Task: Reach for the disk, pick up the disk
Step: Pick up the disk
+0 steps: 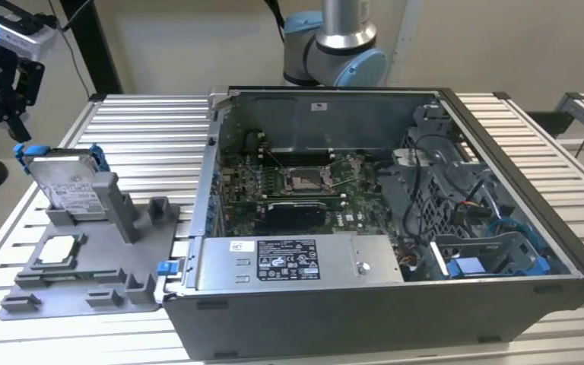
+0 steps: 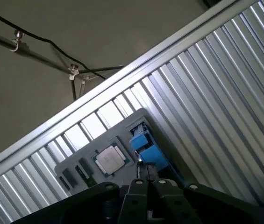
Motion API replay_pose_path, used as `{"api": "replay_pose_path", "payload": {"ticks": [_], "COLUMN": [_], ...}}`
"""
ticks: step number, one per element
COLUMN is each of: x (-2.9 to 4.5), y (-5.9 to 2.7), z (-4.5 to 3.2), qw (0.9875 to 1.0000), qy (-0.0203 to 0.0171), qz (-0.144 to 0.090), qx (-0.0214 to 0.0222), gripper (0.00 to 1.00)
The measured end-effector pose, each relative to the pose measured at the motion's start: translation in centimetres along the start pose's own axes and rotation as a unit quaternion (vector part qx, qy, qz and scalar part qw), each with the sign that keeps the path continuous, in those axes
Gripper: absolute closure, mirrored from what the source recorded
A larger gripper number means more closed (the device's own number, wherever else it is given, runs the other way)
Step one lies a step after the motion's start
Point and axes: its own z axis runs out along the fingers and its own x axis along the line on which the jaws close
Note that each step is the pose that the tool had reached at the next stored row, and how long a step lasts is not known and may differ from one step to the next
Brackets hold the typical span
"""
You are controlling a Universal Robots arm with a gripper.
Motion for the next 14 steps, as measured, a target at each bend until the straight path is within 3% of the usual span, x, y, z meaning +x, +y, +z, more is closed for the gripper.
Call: {"api": "replay_pose_path", "payload": {"ticks": [7, 14], "x": [0.0, 0.01], "y": [0.0, 0.01], "z": [0.0, 0.0], "qw": [0.9993, 0.9966], "qy": [0.0026, 0.0064], "qz": [-0.036, -0.082], "qx": [0.0014, 0.0036], "gripper": [1.0, 1.0]}}
